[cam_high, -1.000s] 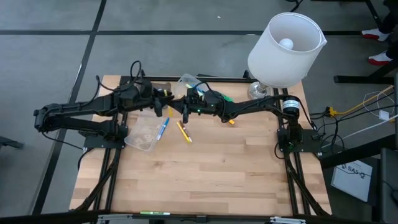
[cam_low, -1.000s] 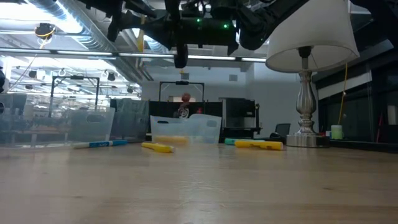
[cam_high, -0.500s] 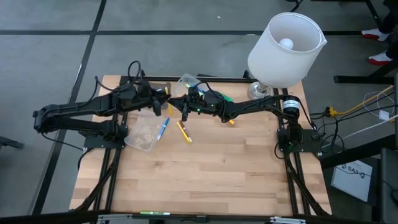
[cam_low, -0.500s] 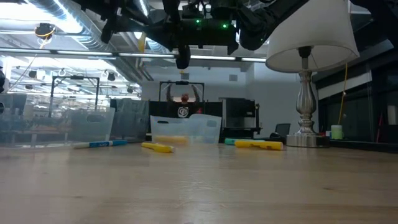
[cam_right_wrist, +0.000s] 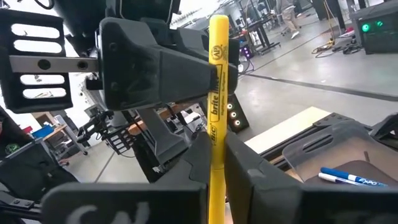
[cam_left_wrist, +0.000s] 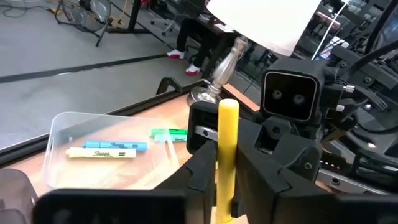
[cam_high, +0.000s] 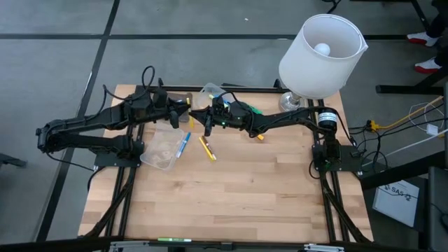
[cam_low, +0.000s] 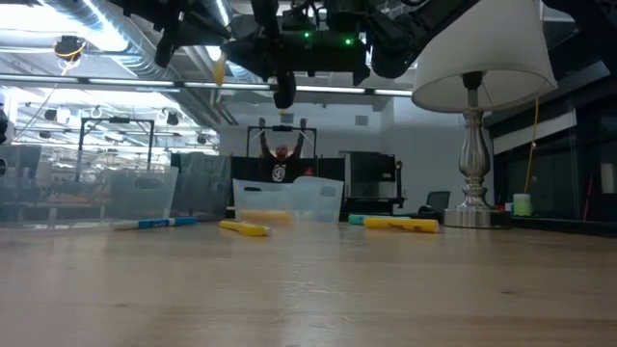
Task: Pick & Place Markers
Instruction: Put the yellow pen into the bottom transparent bin
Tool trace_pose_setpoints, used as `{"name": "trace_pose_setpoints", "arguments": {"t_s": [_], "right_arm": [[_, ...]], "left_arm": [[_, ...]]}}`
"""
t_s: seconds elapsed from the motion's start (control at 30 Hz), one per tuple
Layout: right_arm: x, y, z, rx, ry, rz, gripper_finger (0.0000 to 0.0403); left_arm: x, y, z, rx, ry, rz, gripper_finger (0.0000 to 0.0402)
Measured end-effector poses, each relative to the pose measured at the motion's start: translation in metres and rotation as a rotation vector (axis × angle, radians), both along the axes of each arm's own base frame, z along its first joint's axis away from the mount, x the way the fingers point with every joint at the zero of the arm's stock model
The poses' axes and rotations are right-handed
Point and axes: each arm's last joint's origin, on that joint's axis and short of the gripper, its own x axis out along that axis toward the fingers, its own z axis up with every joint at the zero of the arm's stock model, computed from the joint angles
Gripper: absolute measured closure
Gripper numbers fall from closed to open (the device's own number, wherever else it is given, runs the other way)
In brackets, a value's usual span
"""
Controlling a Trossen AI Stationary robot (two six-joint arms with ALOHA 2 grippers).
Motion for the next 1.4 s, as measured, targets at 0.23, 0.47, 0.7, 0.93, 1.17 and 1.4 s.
{"name": "trace_pose_setpoints", "arguments": {"t_s": [0.23, 0.47, 0.7, 0.93, 1.17, 1.4], "right_arm": [[0.000, 0.000, 0.001, -0.001, -0.006, 0.002, 0.0376], [0.000, 0.000, 0.001, -0.002, -0.005, 0.001, 0.0370], [0.000, 0.000, 0.000, -0.004, 0.004, 0.001, 0.0367], [0.000, 0.001, -0.003, 0.009, 0.042, 0.007, 0.0327], [0.001, 0.001, -0.009, 0.016, 0.100, 0.049, 0.0258], [0.001, 0.004, -0.020, 0.030, 0.225, 0.148, 0.0209]], "left_arm": [[-0.001, 0.002, 0.000, -0.013, -0.001, -0.024, 0.0337], [0.000, 0.002, 0.000, -0.012, -0.001, -0.030, 0.0376], [0.000, 0.002, -0.001, 0.002, 0.009, -0.047, 0.0384], [0.001, 0.002, -0.001, 0.004, 0.013, -0.051, 0.0384], [0.001, 0.002, -0.002, 0.001, 0.018, -0.059, 0.0384], [0.000, 0.001, -0.005, -0.016, 0.050, -0.080, 0.0384]]}}
